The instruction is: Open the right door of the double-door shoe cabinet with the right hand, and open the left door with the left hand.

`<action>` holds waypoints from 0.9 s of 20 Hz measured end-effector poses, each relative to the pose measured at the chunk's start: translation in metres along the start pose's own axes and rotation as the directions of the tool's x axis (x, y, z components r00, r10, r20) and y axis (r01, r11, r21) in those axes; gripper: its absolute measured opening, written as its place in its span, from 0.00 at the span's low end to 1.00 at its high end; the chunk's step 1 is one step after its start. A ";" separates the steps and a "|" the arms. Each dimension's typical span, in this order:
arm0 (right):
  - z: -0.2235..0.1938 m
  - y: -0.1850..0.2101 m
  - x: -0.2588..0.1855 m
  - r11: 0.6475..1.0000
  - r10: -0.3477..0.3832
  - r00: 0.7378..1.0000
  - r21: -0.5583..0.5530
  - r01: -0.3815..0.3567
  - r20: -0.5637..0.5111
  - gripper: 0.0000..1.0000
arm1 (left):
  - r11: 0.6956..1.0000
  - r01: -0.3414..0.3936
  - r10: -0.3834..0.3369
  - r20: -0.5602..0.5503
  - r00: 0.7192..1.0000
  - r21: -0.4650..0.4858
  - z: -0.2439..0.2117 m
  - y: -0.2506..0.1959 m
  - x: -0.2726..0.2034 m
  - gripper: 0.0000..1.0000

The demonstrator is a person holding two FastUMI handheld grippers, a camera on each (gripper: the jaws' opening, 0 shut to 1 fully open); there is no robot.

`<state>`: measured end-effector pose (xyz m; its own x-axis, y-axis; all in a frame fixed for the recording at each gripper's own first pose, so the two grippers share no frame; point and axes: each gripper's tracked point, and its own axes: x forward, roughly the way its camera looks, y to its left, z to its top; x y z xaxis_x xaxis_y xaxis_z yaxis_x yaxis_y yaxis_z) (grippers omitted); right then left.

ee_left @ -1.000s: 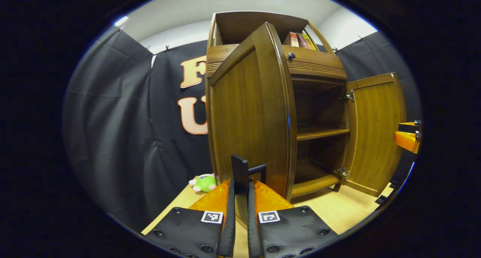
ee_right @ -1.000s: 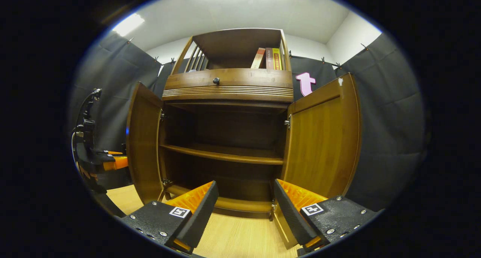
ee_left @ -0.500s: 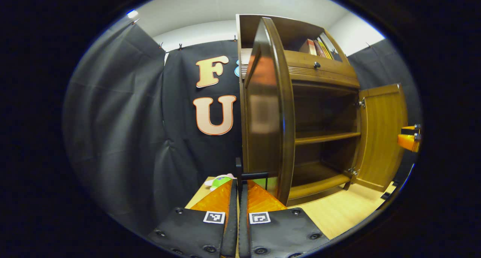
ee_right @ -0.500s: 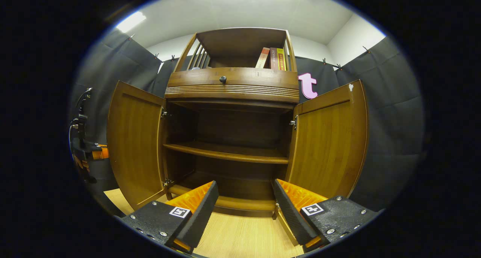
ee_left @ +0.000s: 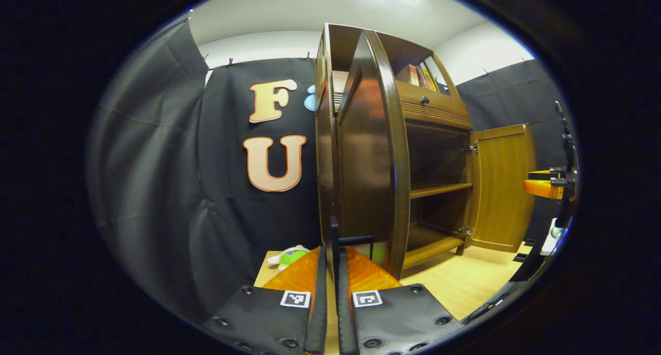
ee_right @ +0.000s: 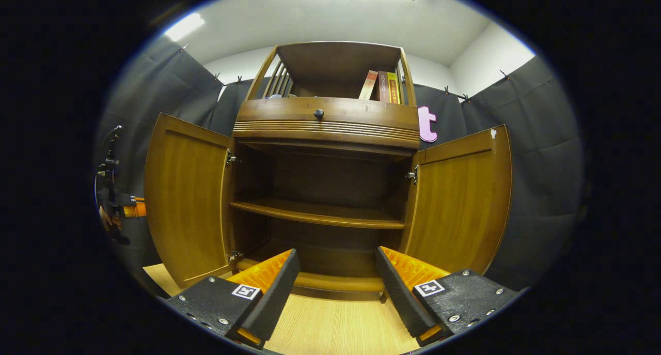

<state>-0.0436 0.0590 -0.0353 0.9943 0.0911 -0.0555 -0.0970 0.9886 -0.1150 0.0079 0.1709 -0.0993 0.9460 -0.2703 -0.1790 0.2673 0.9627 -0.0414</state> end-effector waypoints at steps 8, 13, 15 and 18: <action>-0.006 -0.008 0.010 1.000 0.015 1.000 0.021 -0.015 -0.006 0.94 | 0.993 -0.059 0.065 -0.063 0.996 0.099 -0.011 -0.016 -0.051 0.13; -0.011 -0.026 0.016 0.998 0.042 0.999 0.038 -0.041 -0.017 0.94 | 0.992 -0.112 0.111 0.032 0.993 0.050 0.026 -0.067 -0.071 0.14; -0.010 -0.035 0.014 0.998 0.052 0.999 0.037 -0.052 -0.014 0.91 | 0.994 -0.107 0.105 0.077 0.991 0.027 0.042 -0.098 -0.075 0.13; -0.008 -0.054 0.011 0.999 0.047 0.999 0.022 -0.047 -0.009 0.94 | 0.996 -0.086 0.085 0.108 0.991 0.001 0.056 -0.144 -0.060 0.10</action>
<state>-0.0279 0.0058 -0.0381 0.9881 0.1367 -0.0701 -0.1427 0.9856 -0.0908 -0.0769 0.0481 -0.0272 0.9795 -0.1868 -0.0751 0.1854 0.9823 -0.0246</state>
